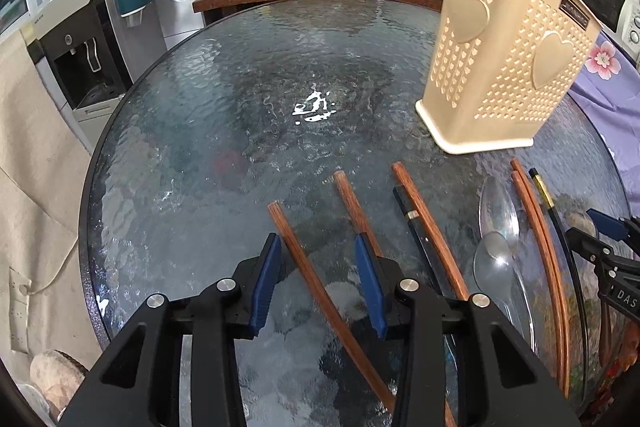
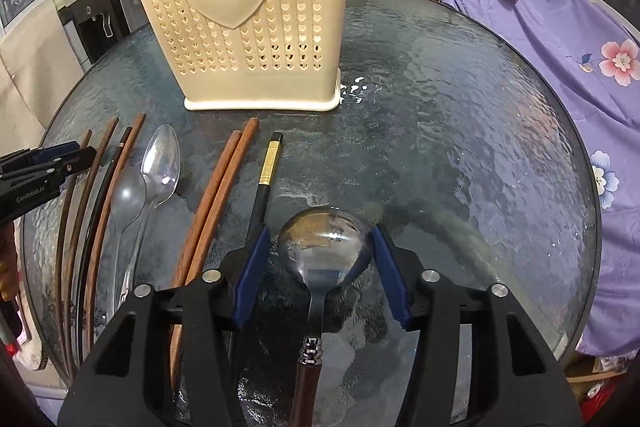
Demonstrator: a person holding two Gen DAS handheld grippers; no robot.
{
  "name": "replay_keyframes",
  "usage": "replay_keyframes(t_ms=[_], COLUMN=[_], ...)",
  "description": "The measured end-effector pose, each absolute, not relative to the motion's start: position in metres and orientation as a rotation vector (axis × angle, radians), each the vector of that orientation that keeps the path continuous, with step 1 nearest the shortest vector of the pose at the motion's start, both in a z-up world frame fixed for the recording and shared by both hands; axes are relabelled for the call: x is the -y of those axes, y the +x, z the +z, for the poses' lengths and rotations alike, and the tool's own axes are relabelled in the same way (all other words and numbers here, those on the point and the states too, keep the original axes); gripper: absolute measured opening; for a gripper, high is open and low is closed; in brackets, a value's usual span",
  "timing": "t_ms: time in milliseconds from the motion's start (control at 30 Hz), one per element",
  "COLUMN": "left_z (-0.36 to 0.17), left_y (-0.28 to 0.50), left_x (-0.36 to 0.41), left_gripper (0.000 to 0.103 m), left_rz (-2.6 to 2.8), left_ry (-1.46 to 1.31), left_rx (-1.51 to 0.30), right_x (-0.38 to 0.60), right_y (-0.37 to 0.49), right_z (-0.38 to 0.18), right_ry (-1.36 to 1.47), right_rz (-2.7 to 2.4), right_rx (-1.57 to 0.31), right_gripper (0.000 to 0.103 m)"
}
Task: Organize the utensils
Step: 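Close the right gripper on the spoon while the left gripper grasps a wooden chopstick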
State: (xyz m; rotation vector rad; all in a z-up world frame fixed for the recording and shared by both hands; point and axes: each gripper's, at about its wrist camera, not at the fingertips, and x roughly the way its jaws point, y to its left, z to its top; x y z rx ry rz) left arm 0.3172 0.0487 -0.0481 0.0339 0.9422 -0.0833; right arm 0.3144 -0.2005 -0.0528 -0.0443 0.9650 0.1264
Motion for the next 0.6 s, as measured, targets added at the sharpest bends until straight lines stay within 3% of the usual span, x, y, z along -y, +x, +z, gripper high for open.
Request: replay_keyframes(t_ms=[133, 333, 600], left_z=[-0.0486, -0.0491, -0.0500], left_y=[0.3204, 0.3226, 0.3268], left_x=[-0.0501, -0.0526, -0.0526], left_gripper=[0.029, 0.013, 0.010], left_rz=[-0.071, -0.064, -0.055], left_ry=[0.026, -0.003, -0.040], left_rx=[-0.939, -0.940, -0.949], right_x=[0.2008, 0.2026, 0.1995], right_y=[0.3144, 0.3151, 0.3117], right_z=[-0.0533, -0.0540, -0.0546], right_ry=[-0.044, -0.039, -0.083], right_rz=[0.128, 0.129, 0.114], right_rx=[-0.960, -0.951, -0.921], right_gripper=[0.048, 0.048, 0.048])
